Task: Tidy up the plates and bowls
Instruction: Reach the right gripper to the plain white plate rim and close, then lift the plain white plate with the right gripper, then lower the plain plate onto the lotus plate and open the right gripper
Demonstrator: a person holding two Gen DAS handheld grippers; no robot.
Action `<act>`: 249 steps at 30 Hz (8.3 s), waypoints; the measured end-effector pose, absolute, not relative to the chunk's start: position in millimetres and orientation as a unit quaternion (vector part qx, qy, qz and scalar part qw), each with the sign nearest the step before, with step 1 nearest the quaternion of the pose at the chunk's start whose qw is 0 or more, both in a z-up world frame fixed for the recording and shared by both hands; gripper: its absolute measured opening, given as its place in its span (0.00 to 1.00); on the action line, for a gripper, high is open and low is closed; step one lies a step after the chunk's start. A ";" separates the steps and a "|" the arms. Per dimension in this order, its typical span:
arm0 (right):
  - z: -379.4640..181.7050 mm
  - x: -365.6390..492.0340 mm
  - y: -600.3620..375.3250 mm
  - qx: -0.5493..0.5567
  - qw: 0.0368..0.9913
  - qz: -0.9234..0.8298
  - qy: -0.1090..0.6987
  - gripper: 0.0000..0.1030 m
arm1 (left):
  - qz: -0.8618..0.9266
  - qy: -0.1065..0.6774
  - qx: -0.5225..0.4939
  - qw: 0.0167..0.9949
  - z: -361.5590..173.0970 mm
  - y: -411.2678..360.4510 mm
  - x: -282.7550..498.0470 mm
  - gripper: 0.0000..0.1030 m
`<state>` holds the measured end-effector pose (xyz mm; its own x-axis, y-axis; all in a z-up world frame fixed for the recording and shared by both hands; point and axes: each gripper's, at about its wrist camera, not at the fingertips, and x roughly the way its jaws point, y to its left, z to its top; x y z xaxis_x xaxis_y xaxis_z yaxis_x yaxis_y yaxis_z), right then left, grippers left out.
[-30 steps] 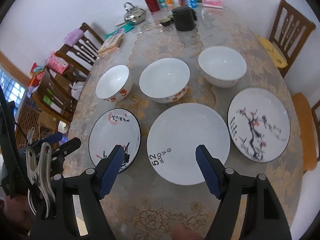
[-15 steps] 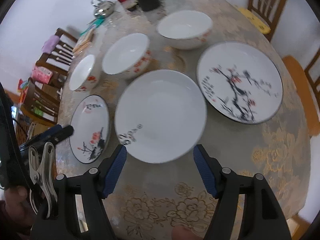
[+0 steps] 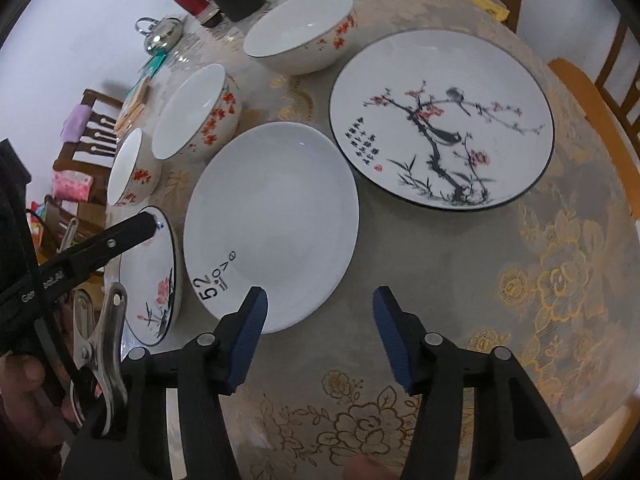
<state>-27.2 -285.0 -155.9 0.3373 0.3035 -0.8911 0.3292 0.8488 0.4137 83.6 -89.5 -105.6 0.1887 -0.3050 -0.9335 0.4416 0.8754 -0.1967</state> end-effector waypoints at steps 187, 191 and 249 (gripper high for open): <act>-141.4 75.0 -93.2 0.087 0.777 0.162 0.602 0.15 | -0.045 0.598 -0.111 0.792 -113.0 134.9 47.7 0.13; -146.5 78.5 -90.3 0.087 0.775 0.156 0.607 0.15 | -0.049 0.603 -0.112 0.788 -120.7 136.0 51.9 0.13; -148.7 88.4 -107.9 0.095 0.772 0.111 0.619 0.43 | -0.005 0.601 -0.093 0.794 -127.3 145.4 62.5 0.49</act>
